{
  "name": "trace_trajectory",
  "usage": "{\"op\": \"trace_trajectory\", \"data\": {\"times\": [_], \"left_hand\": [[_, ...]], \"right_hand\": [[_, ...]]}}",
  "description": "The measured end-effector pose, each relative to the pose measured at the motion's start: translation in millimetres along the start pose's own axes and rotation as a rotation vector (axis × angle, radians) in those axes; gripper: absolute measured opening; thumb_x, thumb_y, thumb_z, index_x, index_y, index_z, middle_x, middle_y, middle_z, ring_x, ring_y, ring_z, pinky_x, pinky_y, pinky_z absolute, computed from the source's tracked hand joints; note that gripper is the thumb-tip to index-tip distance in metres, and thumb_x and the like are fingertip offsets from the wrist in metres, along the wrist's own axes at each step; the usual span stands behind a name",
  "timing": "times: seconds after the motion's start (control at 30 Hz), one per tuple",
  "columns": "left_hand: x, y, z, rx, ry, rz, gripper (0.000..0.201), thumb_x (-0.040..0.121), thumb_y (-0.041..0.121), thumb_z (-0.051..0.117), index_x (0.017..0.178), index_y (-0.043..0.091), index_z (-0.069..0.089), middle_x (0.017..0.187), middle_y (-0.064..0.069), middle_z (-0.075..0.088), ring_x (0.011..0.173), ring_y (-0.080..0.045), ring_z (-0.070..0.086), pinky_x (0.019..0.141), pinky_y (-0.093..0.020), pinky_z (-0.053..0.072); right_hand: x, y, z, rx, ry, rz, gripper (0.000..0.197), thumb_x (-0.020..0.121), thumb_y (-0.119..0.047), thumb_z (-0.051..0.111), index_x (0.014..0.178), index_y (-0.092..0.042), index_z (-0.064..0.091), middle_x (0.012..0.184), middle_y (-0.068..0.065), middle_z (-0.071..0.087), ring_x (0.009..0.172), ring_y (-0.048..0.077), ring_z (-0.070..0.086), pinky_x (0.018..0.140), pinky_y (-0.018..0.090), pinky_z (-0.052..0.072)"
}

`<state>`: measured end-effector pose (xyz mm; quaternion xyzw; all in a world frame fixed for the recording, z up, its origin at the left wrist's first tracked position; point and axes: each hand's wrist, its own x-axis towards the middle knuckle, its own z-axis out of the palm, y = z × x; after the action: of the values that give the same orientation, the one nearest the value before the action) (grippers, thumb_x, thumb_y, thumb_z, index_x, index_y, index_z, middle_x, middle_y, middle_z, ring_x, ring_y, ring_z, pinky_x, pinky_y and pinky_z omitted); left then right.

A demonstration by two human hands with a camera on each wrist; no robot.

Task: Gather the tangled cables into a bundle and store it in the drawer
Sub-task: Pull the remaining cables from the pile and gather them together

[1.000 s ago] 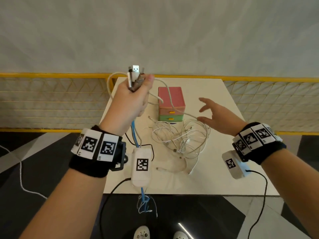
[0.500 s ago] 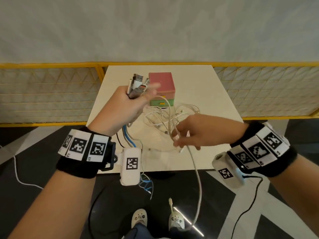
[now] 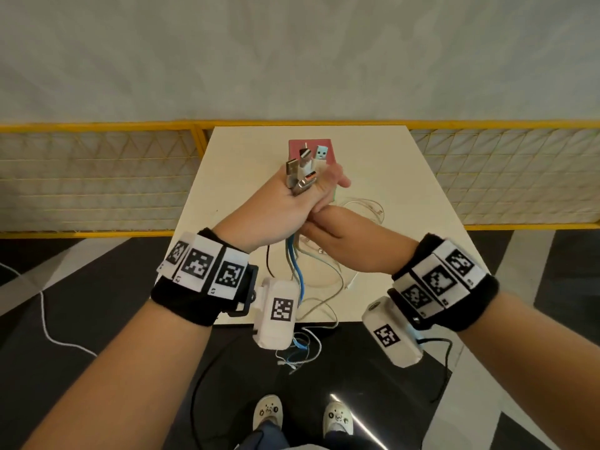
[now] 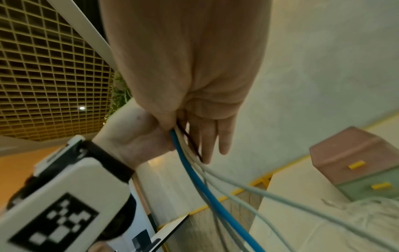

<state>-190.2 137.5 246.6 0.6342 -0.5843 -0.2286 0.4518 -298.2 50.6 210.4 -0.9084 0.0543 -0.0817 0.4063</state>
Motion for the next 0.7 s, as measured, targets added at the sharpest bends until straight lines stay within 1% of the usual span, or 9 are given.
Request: {"op": "trace_trajectory", "data": {"times": [0.07,0.13,0.27,0.33,0.43,0.5,0.57,0.63,0.7], "left_hand": [[1,1,-2,0.010,0.055,-0.029,0.043,0.104,0.035,0.036,0.098,0.011,0.071,0.056,0.020,0.052,0.058,0.007,0.057,0.062,-0.007,0.045],[0,2,-4,0.013,0.121,-0.059,0.047,0.105,0.035,0.036,0.098,0.006,0.072,0.052,0.029,0.053,0.053,0.015,0.055,0.054,-0.002,0.038],[4,6,-9,-0.008,0.224,-0.043,0.054,0.106,0.034,0.033,0.087,0.006,0.074,0.045,0.026,0.049,0.055,0.012,0.053,0.074,-0.011,0.040],[5,4,-11,-0.029,0.263,-0.021,0.054,0.106,0.036,0.034,0.071,0.027,0.073,0.048,0.025,0.053,0.069,0.008,0.061,0.088,-0.024,0.046],[4,-1,-12,-0.133,0.292,-0.036,0.062,0.104,0.041,0.036,0.049,0.037,0.064,0.064,0.010,0.068,0.088,-0.016,0.071,0.097,-0.039,0.051],[4,-2,-12,-0.274,0.344,-0.067,0.064,0.104,0.041,0.038,0.045,0.030,0.060,0.062,0.001,0.066,0.074,-0.020,0.072,0.086,-0.039,0.058],[6,-1,-15,-0.416,0.384,-0.079,0.062,0.103,0.042,0.039,0.043,0.027,0.050,0.051,0.005,0.053,0.050,-0.016,0.060,0.064,-0.037,0.058],[6,-1,-18,-0.503,0.398,-0.092,0.058,0.102,0.043,0.041,0.046,0.026,0.040,0.047,0.007,0.039,0.041,-0.011,0.038,0.047,-0.028,0.041],[3,-2,-17,-0.519,0.391,-0.124,0.057,0.102,0.044,0.041,0.050,0.022,0.034,0.047,0.006,0.033,0.041,-0.010,0.028,0.043,-0.024,0.028]], "right_hand": [[4,7,11,0.134,0.034,-0.024,0.024,0.101,-0.007,0.032,0.100,0.002,0.054,0.094,0.008,0.065,0.089,0.011,0.064,0.082,0.022,0.051],[8,14,22,0.244,0.068,-0.087,0.025,0.101,-0.008,0.027,0.102,0.005,0.049,0.089,0.016,0.061,0.087,0.026,0.064,0.085,0.026,0.052],[12,23,43,0.358,0.136,-0.116,0.022,0.102,-0.016,0.026,0.088,-0.011,0.042,0.077,0.006,0.043,0.075,0.033,0.057,0.078,0.032,0.052],[13,31,51,0.346,0.137,-0.099,0.028,0.101,-0.025,0.027,0.090,-0.004,0.042,0.080,0.009,0.044,0.078,0.038,0.059,0.075,0.031,0.051],[15,46,60,0.247,0.132,-0.079,0.030,0.102,-0.025,0.028,0.095,0.001,0.041,0.081,0.004,0.048,0.074,0.029,0.059,0.080,0.052,0.049],[14,59,68,0.167,0.083,-0.039,0.023,0.102,-0.026,0.028,0.094,-0.008,0.040,0.078,-0.002,0.050,0.072,0.015,0.058,0.073,0.044,0.051],[10,74,78,0.111,0.043,0.008,0.017,0.102,-0.025,0.029,0.094,-0.014,0.039,0.077,-0.003,0.049,0.067,0.001,0.051,0.069,0.030,0.045],[8,87,84,0.109,0.035,0.044,0.017,0.101,-0.027,0.029,0.096,-0.014,0.037,0.077,0.000,0.048,0.064,0.001,0.047,0.067,0.026,0.043],[11,94,87,0.132,0.002,0.062,0.015,0.099,-0.029,0.029,0.097,-0.017,0.035,0.080,0.004,0.045,0.062,0.004,0.045,0.065,0.032,0.048]]}}
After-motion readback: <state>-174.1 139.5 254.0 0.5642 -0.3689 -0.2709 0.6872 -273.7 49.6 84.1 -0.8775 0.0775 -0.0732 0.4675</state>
